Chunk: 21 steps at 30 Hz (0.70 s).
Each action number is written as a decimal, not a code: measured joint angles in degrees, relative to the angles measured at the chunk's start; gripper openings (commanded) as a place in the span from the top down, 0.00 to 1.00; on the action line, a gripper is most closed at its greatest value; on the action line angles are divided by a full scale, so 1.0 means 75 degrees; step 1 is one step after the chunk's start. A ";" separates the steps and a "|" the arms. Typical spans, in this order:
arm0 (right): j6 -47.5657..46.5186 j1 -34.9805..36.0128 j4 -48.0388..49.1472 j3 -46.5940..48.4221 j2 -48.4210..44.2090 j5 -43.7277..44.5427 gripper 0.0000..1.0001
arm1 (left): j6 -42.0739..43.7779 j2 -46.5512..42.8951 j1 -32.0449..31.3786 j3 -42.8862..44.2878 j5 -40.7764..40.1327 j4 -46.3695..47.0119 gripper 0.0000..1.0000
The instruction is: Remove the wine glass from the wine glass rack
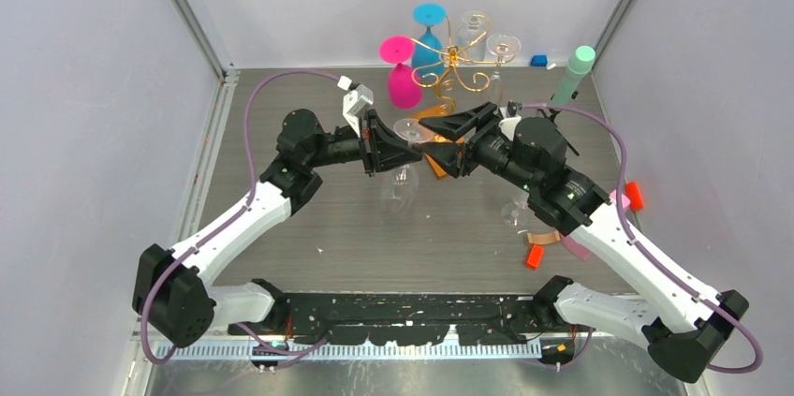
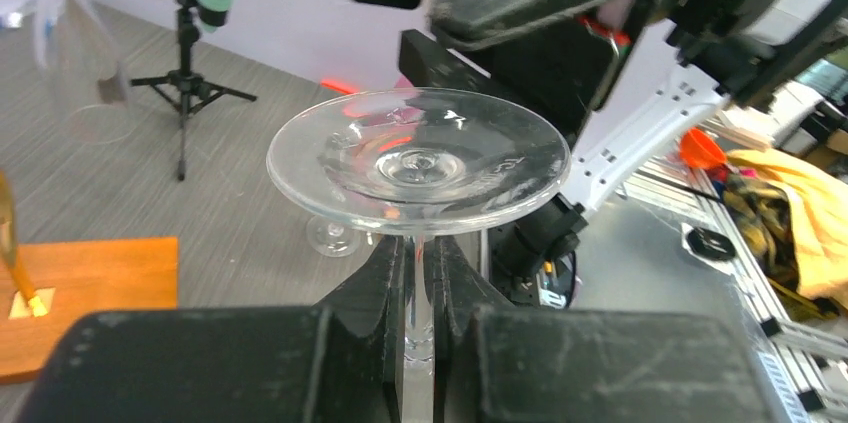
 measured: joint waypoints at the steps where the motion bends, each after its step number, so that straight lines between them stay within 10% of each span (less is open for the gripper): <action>1: -0.0064 0.0000 0.0070 -0.0055 -0.0023 0.0047 0.30 | 0.0079 -0.0032 -0.0015 0.0000 -0.0184 -0.0149 1.00; 11: -0.0921 0.0012 0.0612 -0.1574 -0.1559 0.0968 0.22 | 0.0428 -0.1338 -0.0026 0.0000 -0.2973 -0.1311 1.00; 21: -0.1845 0.0350 0.2209 -0.1827 -0.0956 0.0411 0.21 | -0.1816 -0.2090 -0.0026 -0.0035 -0.5963 -0.1343 1.00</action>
